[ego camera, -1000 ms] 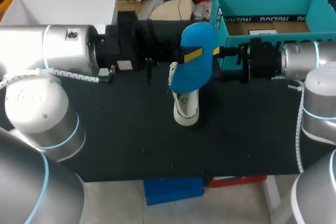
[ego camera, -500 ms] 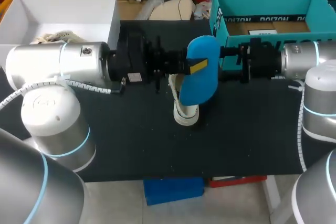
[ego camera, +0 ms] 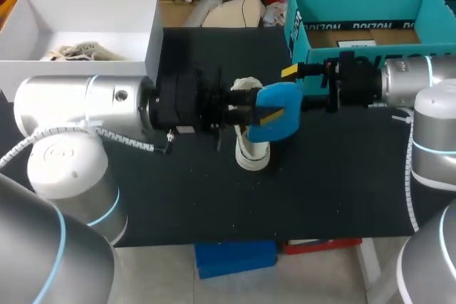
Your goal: Take the shoe out of the shoebox, open the shoe tongue, remove and reinsert the insole, then place the shoe into the shoebox
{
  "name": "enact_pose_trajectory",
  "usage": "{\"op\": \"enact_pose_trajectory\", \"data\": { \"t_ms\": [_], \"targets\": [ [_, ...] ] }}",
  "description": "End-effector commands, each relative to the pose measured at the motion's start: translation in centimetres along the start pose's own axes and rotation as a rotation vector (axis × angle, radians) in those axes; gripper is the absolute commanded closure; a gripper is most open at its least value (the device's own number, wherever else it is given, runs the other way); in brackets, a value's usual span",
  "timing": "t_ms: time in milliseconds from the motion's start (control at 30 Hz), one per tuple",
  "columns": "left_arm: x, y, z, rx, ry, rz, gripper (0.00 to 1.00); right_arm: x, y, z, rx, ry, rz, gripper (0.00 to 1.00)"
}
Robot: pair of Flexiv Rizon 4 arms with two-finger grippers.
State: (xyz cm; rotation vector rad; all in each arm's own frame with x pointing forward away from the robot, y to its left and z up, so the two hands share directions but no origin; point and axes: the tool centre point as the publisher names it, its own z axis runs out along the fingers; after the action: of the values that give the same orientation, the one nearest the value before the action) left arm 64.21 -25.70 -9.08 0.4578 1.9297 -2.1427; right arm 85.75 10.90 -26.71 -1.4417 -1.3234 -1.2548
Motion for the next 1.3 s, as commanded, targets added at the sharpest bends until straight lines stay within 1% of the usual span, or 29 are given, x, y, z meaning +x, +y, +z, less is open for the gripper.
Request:
{"op": "enact_pose_trajectory", "data": {
  "t_ms": [33, 67, 100, 133, 167, 200, 267, 300, 333, 933, 1000, 1033, 1100, 1133, 1300],
  "targets": [
    [4.0, 2.2, -1.8, -0.009, -0.021, 0.368, 1.00, -0.1, 0.0, 0.1, -0.004, 0.000, 0.000, 0.00],
    [4.0, 2.8, -2.0, -0.011, -0.030, 0.387, 1.00, -0.1, 0.0, 0.1, -0.004, 0.000, 0.000, 0.00],
    [4.3, 3.5, -2.1, -0.082, -0.044, 0.481, 1.00, -0.1, 0.0, 0.1, -0.004, 0.000, 0.000, 0.00],
    [4.5, 4.3, -2.3, -0.092, -0.035, 0.511, 1.00, -0.1, 0.0, 0.1, -0.004, 0.000, 0.000, 0.00],
    [4.5, 5.0, -2.6, -0.119, -0.049, 0.546, 1.00, -0.1, 0.0, 0.1, -0.004, 0.000, 0.000, 0.00],
    [4.6, 5.9, -2.6, -0.208, -0.058, 0.670, 1.00, -0.1, 0.0, 0.1, -0.004, 0.000, 0.000, 0.00],
    [4.8, 7.4, -3.0, -0.280, -0.078, 0.769, 1.00, -0.1, 0.0, 0.1, -0.004, 0.000, 0.000, 0.00],
    [4.9, 8.2, -3.0, -0.369, -0.075, 0.867, 1.00, -0.1, 0.0, 0.1, -0.004, 0.000, 0.000, 0.00],
    [5.0, 9.0, -3.1, -0.423, -0.054, 0.919, 1.00, -0.1, 0.0, 0.1, -0.004, 0.000, 0.000, 0.00],
    [5.0, 9.0, -3.1, -0.423, -0.054, 0.919, 1.00, -0.1, 0.0, 0.1, -0.004, 0.000, 0.000, 0.00],
    [6.7, 8.8, -2.7, -0.337, -0.082, 1.061, 1.00, -0.1, 0.0, 0.1, -0.004, 0.000, 0.000, 0.00],
    [7.1, 9.0, -2.8, -0.308, -0.096, 1.079, 1.00, -0.1, 0.0, 0.1, -0.004, 0.000, 0.000, 0.00],
    [7.7, 9.7, -2.9, -0.286, -0.116, 1.120, 1.00, -0.1, 0.0, 0.1, -0.004, 0.000, 0.000, 0.00],
    [7.7, 10.4, -3.1, -0.276, -0.130, 1.126, 1.00, -0.1, 0.0, 0.1, -0.004, 0.000, 0.000, 0.00],
    [7.9, 13.1, -3.7, -0.261, -0.182, 1.172, 1.00, -0.1, 0.0, 0.1, -0.004, 0.000, 0.000, 0.00]
  ]
}}
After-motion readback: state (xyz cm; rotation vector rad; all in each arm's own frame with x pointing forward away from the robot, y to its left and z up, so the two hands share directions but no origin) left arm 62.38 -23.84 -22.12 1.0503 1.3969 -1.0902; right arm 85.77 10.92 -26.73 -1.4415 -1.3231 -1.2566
